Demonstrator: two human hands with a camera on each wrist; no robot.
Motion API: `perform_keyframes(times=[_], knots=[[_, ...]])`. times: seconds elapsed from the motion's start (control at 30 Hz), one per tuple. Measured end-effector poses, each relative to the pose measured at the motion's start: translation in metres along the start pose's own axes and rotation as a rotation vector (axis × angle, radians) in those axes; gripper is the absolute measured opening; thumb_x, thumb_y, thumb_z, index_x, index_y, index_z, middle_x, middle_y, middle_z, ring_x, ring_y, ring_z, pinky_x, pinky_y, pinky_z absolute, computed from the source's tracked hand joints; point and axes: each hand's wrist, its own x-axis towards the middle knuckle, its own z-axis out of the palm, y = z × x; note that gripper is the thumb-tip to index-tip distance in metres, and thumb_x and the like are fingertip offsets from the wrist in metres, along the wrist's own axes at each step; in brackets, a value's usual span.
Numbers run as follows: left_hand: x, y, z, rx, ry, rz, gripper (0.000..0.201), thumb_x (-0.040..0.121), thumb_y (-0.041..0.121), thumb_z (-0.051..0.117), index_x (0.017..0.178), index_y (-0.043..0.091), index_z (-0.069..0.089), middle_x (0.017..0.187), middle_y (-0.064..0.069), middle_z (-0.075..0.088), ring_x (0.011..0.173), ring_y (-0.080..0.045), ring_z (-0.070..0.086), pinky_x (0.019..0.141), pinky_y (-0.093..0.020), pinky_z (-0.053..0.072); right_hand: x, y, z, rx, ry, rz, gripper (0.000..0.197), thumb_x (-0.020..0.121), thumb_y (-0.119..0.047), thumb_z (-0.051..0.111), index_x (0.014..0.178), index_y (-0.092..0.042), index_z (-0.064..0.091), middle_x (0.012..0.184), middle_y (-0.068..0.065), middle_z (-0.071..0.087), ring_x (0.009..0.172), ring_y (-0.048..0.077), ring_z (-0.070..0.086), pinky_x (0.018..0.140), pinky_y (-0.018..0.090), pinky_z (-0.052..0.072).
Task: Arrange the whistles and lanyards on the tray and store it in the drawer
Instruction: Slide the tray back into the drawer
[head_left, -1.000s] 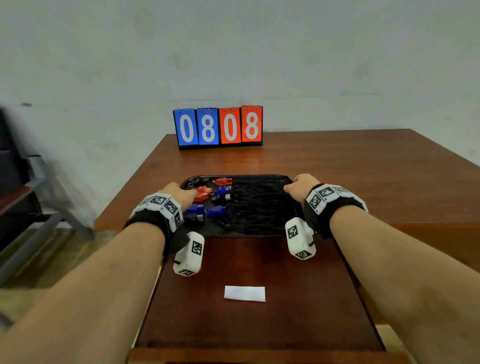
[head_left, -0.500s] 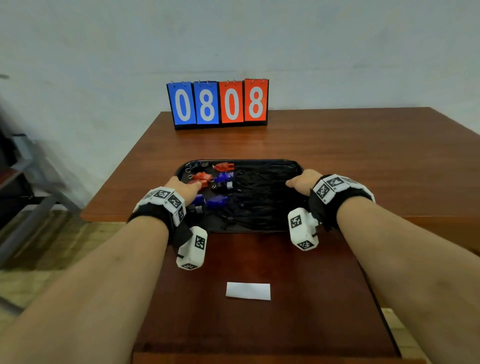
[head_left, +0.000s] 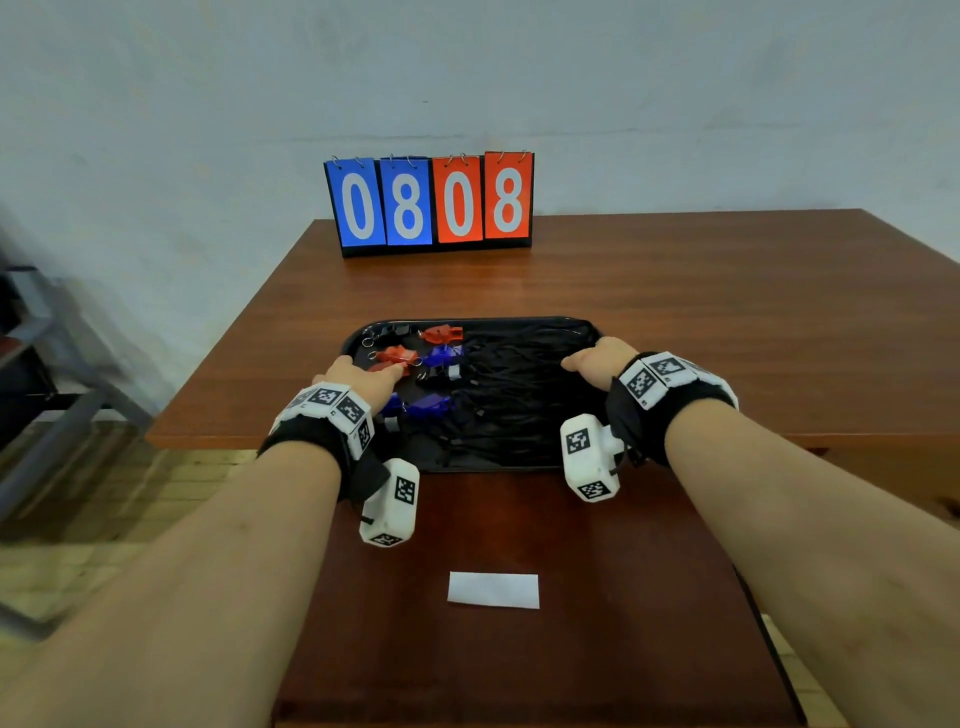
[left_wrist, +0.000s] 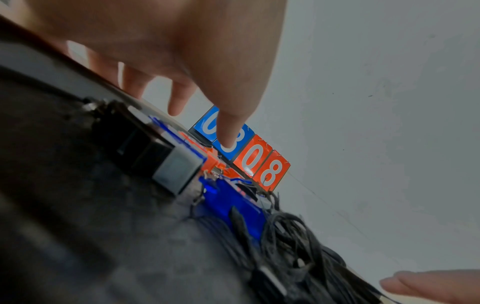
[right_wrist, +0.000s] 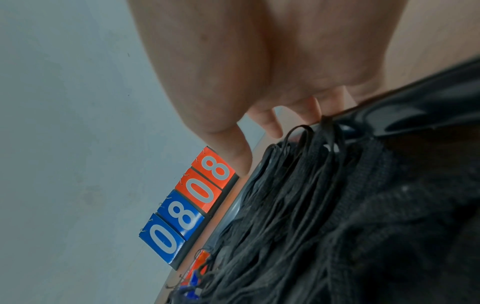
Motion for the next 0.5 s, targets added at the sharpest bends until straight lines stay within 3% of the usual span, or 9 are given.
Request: perform_keyframes(times=[0.2,0.33,0.43,0.5], knots=[[-0.005,0.000,0.002,-0.066,0.014,-0.023,0.099,0.067,0.070,0.056,0.150,0.026,0.025,0.154,-0.009,0.031,0.135,-0.036,0.038,0.108,-0.051,0.035,0.001,0.005,0.003,0.164,0.039,0.023,0.054,0.093,-0.026,0.059,0.136,0.001,0.042,0.134,0.019,0.052,0.120,0.035,0.053,0.101,0.040,0.044],[-0.016,-0.001,0.002,-0.141,0.024,-0.026,0.100,0.064,0.070,0.058,0.149,0.027,0.028,0.153,-0.009,0.032,0.136,-0.036,0.037,0.109,-0.052,0.033,-0.006,0.009,0.005,0.128,0.039,0.016,0.048,0.096,-0.023,0.055,0.137,-0.001,0.043,0.135,0.020,0.051,0.122,0.035,0.052,0.101,0.038,0.044],[-0.025,-0.003,0.005,-0.233,0.038,-0.049,0.108,0.055,0.071,0.061,0.148,0.026,0.030,0.152,-0.010,0.035,0.136,-0.036,0.037,0.111,-0.052,0.031,-0.017,0.014,0.004,0.173,0.057,0.029,0.052,0.092,-0.026,0.060,0.134,0.001,0.045,0.131,0.019,0.054,0.118,0.034,0.054,0.096,0.038,0.044],[-0.039,-0.004,0.004,-0.275,0.033,-0.052,0.107,0.059,0.068,0.064,0.149,0.022,0.029,0.152,-0.011,0.036,0.135,-0.036,0.037,0.112,-0.050,0.031,-0.024,0.019,0.003,0.195,0.064,0.034,0.054,0.090,-0.027,0.063,0.133,0.001,0.046,0.131,0.019,0.055,0.118,0.035,0.054,0.097,0.038,0.044]])
